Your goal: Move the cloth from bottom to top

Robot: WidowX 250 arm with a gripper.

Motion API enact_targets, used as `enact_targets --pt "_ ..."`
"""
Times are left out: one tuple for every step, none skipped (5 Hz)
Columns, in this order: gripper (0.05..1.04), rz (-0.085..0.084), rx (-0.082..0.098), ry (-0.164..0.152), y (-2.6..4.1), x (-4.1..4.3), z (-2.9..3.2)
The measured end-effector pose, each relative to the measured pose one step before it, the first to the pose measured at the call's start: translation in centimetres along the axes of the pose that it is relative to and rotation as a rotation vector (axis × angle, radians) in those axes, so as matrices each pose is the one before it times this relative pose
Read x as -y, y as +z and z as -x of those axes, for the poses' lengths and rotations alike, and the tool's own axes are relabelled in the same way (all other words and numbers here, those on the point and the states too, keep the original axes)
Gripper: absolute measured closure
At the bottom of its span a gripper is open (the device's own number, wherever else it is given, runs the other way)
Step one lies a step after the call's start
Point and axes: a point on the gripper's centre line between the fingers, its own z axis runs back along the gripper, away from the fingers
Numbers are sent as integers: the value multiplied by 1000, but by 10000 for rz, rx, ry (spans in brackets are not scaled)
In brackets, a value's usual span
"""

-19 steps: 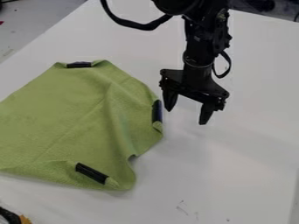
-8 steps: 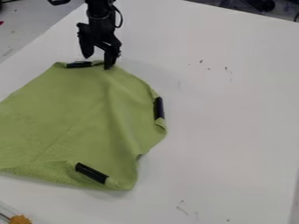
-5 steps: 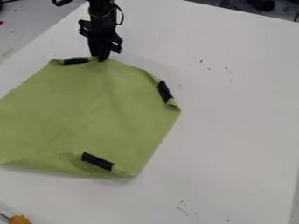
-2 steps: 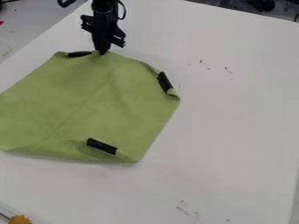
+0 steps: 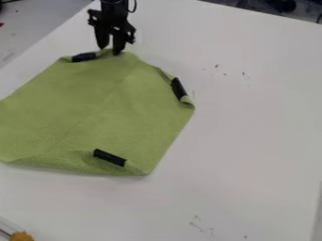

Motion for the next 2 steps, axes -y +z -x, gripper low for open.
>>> enact_targets --pt "105 188 189 -175 1761 -497 -729" --pt "81 533 -71 99 -1153 1124 519"
